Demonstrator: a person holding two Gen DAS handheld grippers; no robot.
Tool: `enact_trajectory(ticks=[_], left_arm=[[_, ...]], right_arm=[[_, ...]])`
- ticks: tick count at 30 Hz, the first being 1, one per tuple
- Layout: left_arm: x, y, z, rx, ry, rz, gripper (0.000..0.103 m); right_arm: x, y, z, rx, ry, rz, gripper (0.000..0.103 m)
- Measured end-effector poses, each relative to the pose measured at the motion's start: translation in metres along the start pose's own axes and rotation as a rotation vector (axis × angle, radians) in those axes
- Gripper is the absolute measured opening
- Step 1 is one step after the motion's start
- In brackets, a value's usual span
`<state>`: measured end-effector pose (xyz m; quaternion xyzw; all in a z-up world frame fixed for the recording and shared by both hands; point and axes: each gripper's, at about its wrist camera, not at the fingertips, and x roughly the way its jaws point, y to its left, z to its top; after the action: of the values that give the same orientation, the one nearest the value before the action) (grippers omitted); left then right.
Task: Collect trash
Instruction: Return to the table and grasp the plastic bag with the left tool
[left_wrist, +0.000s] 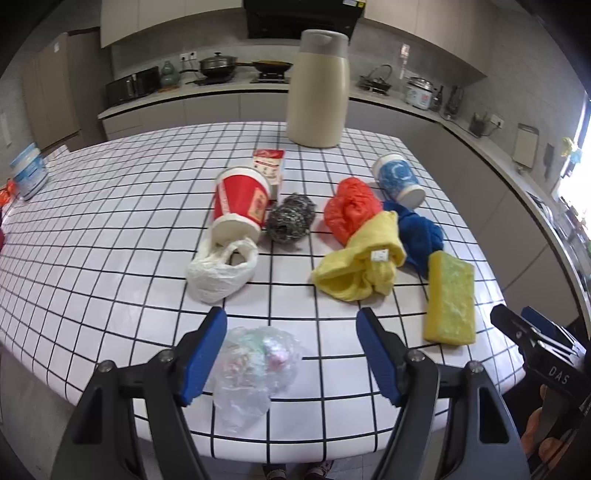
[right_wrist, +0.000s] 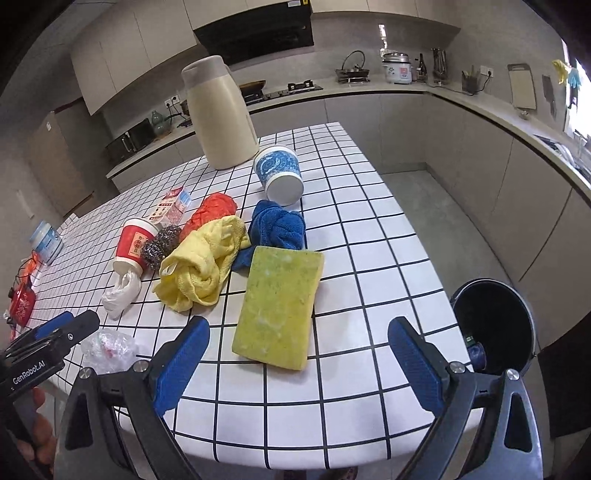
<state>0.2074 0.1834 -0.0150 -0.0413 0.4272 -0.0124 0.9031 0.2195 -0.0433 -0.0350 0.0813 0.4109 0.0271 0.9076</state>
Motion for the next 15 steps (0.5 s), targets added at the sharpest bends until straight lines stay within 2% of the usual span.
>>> enact_trajectory(ticks=[8,15], left_arm=[[0.011,0.021,-0.025,-0.072,0.02,0.081,0.074],[0.033,0.03,-0.038,-0.053,0.038,0.07,0.074]], right_arm=[[0.022,0.006,-0.001,-0.073,0.026,0.031,0.099],[0.043,0.013,-0.013,-0.068,0.028,0.007,0.099]])
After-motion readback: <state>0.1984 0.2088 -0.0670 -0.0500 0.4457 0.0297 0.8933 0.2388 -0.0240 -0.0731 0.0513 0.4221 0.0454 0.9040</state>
